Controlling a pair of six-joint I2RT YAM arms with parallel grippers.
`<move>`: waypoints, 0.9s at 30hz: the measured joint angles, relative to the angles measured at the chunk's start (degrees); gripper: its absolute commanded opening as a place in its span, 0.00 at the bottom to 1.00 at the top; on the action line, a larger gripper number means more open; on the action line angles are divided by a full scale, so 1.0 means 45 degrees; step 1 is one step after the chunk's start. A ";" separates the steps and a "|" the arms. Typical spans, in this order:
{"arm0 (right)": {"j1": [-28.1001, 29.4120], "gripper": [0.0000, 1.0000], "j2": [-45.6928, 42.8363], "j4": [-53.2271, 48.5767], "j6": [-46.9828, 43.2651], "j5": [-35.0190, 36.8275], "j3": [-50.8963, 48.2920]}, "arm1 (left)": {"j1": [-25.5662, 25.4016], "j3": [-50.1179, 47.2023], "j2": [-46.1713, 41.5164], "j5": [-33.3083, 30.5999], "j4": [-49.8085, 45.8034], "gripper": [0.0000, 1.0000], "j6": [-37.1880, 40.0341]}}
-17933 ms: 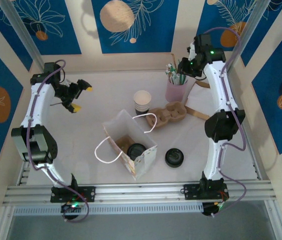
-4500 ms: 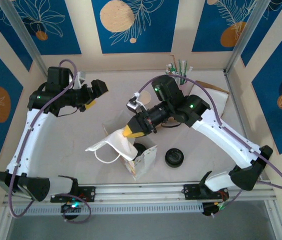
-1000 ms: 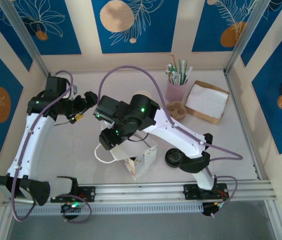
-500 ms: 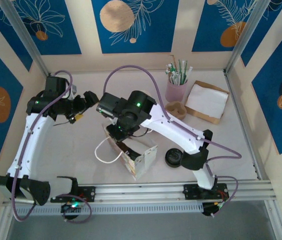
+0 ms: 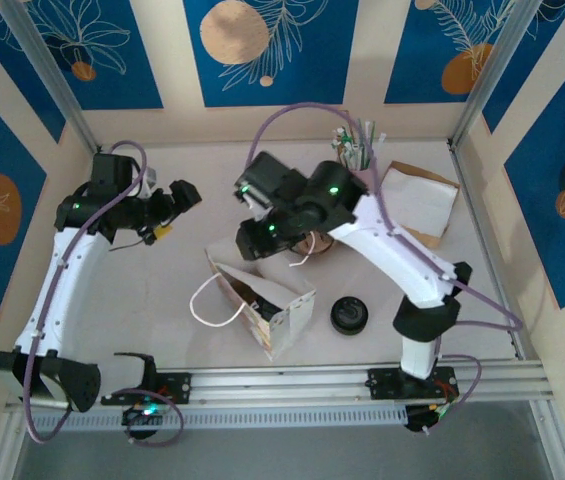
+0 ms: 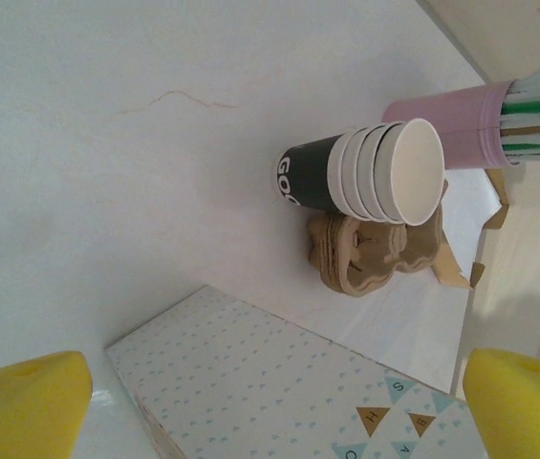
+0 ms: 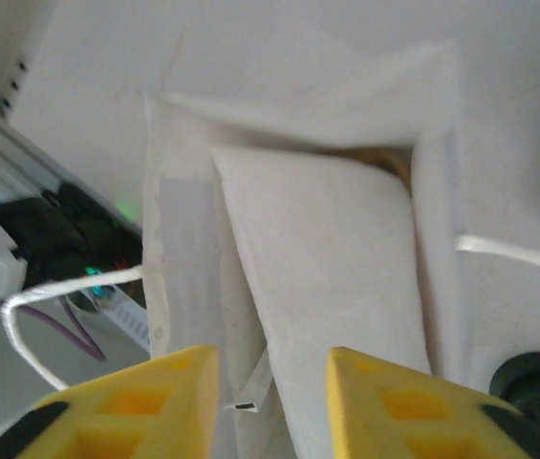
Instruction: Pack the takeout coffee
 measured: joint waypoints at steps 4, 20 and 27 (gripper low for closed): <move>-0.1190 0.61 -0.1729 0.0733 0.0131 0.0097 -0.0447 | 0.0000 0.0631 -0.0010 -0.0151 0.0063 1.00 0.0005; -0.9384 0.99 -0.9058 0.4673 -0.0777 -0.0379 -1.0117 | 0.0000 -0.0155 -0.1064 -0.4444 0.1583 1.00 0.1710; -1.1890 0.99 -1.0831 0.8631 -0.1836 -0.0053 -1.5620 | 0.0005 -0.4770 -0.2433 -0.6708 0.4386 1.00 0.1875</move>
